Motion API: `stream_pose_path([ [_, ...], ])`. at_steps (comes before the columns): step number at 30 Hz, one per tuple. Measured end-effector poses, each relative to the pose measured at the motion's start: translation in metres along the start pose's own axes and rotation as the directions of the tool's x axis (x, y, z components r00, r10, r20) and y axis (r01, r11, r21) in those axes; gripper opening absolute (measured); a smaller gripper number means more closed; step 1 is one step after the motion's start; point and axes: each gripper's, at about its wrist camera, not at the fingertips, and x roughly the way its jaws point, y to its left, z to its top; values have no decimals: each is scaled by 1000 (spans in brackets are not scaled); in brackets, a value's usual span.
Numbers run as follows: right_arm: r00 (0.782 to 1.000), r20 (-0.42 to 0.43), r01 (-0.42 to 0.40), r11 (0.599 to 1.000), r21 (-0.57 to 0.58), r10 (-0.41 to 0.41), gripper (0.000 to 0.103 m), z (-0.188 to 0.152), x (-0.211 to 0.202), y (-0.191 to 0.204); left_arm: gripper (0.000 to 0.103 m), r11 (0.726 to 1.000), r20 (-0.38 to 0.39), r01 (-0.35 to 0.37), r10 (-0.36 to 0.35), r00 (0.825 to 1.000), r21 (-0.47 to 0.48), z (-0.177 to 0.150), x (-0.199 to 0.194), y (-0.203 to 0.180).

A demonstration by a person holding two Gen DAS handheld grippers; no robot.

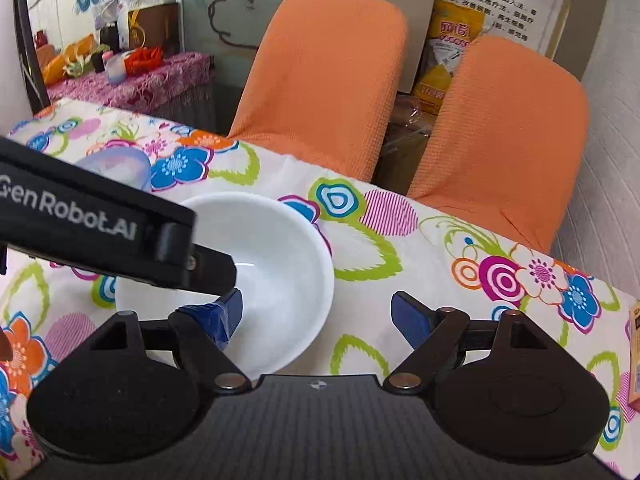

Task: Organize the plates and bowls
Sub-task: 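Move the right gripper to the white ceramic bowl and grip its rim, then carry the white bowl with the right gripper into the steel bowl and release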

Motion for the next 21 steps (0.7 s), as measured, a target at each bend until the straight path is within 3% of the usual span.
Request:
stream_pose_path([
  [9, 999, -6, -44, 999, 25, 44, 69, -1, 12, -2, 82, 999, -10, -31, 32, 999, 21, -3, 12, -3],
  [13, 996, -6, -89, 992, 85, 90, 70, -6, 16, -10, 91, 999, -10, -52, 52, 999, 7, -4, 17, -1],
  [21, 996, -16, -92, 993, 76, 93, 72, -4, 18, -10, 91, 999, -5, -44, 44, 999, 5, -5, 18, 0],
])
